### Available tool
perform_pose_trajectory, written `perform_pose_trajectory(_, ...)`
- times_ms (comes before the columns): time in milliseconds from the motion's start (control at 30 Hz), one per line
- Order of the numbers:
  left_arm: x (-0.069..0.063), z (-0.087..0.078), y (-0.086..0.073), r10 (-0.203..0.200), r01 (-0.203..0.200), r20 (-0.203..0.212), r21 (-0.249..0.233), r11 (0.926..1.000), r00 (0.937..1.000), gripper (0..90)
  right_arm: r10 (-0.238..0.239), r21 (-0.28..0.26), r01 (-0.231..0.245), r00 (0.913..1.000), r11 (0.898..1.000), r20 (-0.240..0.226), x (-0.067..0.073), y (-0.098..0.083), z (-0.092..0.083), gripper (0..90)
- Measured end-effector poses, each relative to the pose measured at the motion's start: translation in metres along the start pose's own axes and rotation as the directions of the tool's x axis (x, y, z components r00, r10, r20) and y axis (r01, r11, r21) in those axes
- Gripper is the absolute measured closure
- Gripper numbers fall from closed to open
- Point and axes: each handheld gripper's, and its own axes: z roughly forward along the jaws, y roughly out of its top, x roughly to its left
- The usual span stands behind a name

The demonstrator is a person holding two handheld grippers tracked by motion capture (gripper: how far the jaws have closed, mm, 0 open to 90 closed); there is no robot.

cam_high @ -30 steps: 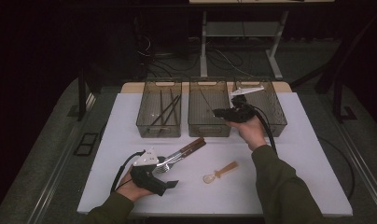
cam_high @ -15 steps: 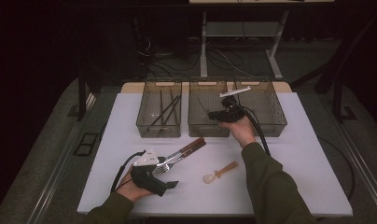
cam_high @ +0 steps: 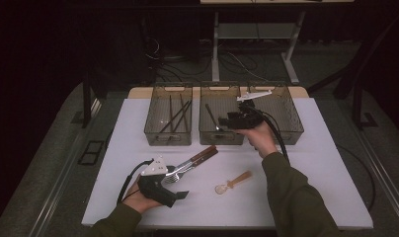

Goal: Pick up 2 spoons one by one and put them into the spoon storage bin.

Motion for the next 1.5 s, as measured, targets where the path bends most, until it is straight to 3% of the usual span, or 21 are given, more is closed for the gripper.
perform_pose_trajectory(233, 0.001, -0.001, 0.000, 0.001, -0.001, -0.001, 0.002, 1.0000, 1.0000, 0.0, -0.064, -0.049, 0.063, 0.9972, 0.997, -0.037, 0.006, -0.005, -0.023, 41.6)
perform_pose_trajectory(467, 0.001, -0.001, 0.000, -0.001, 0.001, -0.004, 0.002, 1.0000, 1.0000, 0.0, -0.098, -0.054, 0.094, 0.9913, 0.994, -0.088, 0.017, -0.019, -0.044, 32.9)
perform_pose_trajectory(600, 0.001, -0.001, 0.000, -0.004, 0.004, -0.005, 0.002, 1.0000, 1.0000, 0.0, -0.123, -0.043, 0.120, 0.9903, 0.992, -0.065, 0.020, -0.036, -0.050, 25.7)
perform_pose_trajectory(767, 0.001, -0.001, 0.000, -0.005, 0.005, -0.006, 0.001, 1.0000, 1.0000, 0.0, -0.087, -0.055, 0.083, 0.9940, 0.995, -0.066, 0.021, -0.059, -0.062, 15.5)
perform_pose_trajectory(900, 0.002, -0.001, 0.000, 0.000, 0.000, -0.008, 0.004, 1.0000, 1.0000, 0.0, -0.066, -0.062, 0.062, 0.9962, 0.996, -0.057, 0.020, -0.077, -0.071, 13.1)
perform_pose_trajectory(1167, 0.002, -0.001, 0.000, -0.010, 0.010, -0.006, -0.001, 1.0000, 0.9999, 0.0, -0.069, -0.063, 0.068, 0.9976, 0.996, -0.004, 0.014, -0.110, -0.087, 11.0)
perform_pose_trajectory(1267, 0.002, -0.002, 0.000, -0.011, 0.011, -0.010, -0.003, 0.9999, 0.9999, 0.0, -0.069, -0.053, 0.069, 0.9976, 0.996, -0.008, 0.013, -0.123, -0.092, 3.1)
perform_pose_trajectory(1367, 0.002, -0.002, 0.001, -0.014, 0.014, -0.016, -0.006, 0.9999, 0.9998, 0.0, -0.090, -0.053, 0.090, 0.9960, 0.995, 0.000, 0.013, -0.136, -0.099, 3.1)
perform_pose_trajectory(1500, 0.002, -0.002, 0.001, -0.014, 0.014, -0.020, -0.007, 0.9999, 0.9997, 0.0, -0.073, -0.073, 0.073, 0.9973, 0.995, 0.010, 0.011, -0.149, -0.110, 3.1)
